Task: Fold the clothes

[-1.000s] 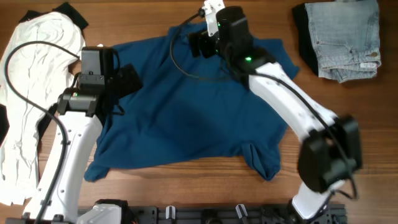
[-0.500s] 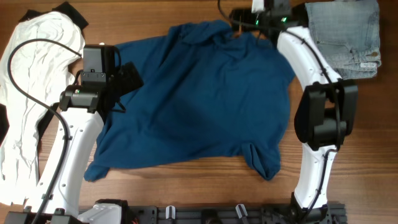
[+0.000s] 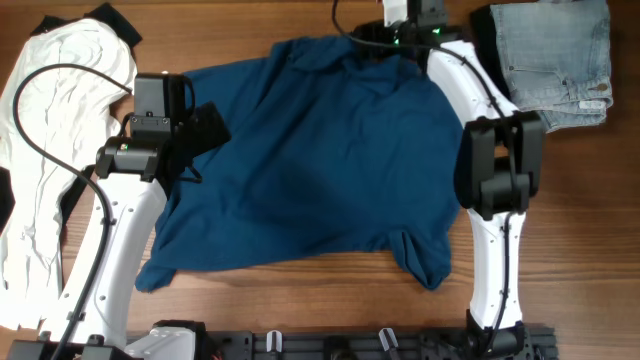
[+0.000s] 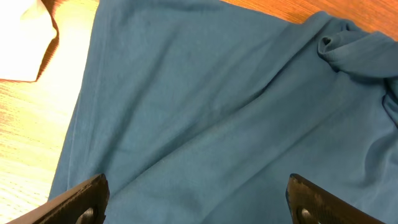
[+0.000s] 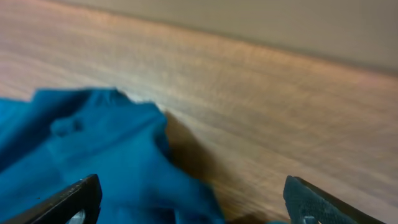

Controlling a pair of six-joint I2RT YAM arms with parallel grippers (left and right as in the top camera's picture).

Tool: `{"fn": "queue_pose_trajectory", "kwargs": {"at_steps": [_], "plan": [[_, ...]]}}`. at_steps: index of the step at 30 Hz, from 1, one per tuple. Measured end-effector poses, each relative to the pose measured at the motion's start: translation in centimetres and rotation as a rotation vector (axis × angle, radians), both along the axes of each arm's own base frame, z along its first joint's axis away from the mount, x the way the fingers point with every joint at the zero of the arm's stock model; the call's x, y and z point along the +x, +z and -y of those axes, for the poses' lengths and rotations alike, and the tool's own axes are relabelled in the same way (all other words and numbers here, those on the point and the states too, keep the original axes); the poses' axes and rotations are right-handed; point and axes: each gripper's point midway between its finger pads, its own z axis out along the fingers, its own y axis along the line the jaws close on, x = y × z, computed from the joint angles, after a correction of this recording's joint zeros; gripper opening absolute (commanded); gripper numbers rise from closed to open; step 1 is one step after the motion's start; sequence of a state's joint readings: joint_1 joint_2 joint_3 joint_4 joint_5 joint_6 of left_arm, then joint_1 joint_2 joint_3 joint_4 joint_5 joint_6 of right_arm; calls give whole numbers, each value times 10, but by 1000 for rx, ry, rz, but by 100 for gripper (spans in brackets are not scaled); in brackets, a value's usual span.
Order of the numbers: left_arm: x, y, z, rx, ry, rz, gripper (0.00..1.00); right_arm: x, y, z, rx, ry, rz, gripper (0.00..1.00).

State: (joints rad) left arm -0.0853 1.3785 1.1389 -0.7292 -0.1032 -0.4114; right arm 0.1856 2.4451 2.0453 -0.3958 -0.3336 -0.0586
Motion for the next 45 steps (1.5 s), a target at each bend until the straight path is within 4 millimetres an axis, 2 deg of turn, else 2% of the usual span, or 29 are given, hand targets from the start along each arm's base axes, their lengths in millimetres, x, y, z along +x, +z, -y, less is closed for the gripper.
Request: {"fn": "queue_pose_trajectory", "kwargs": {"at_steps": [3,9,14,16,21,27,29,32,35,36,37,38,39,40,45], "plan": [[0,0,0,0,0,0,91,-4,-5,-12,15,30,-11,85],[-1,-1,0,0,0,-4,91,-11,-4,-38,32,77,-8,59],[-1,-1,0,0,0,-4,91,-10,-2,-41,45,72,-1,22],[-1,-1,0,1,0,-6,91,-9,-2,-40,48,66,-3,4],[-1,-1,0,1,0,-7,91,-10,-7,-33,50,4,-45,4],[-1,-1,0,1,0,-7,90,-25,-23,-18,-15,-61,-144,4],[-1,-1,0,1,0,-7,90,-28,-8,-11,-41,-88,-142,4],[-2,-1,0,1,0,-8,90,-25,29,-2,-56,-131,-81,4],[-2,-1,0,1,0,-8,89,-15,85,9,-52,-203,45,4],[-2,-1,0,1,0,-8,89,-11,98,13,-45,-232,78,6],[-2,-1,0,1,0,-8,89,-9,105,17,-40,-258,95,26],[-2,-1,0,1,0,-8,89,-7,108,20,-35,-277,102,63],[-2,-1,0,1,0,-8,90,-5,110,23,-28,-298,107,92],[-2,-1,0,1,0,-8,89,-4,110,26,-20,-318,106,100],[-2,-1,0,1,0,-8,90,-3,109,32,9,-374,83,100]]}}
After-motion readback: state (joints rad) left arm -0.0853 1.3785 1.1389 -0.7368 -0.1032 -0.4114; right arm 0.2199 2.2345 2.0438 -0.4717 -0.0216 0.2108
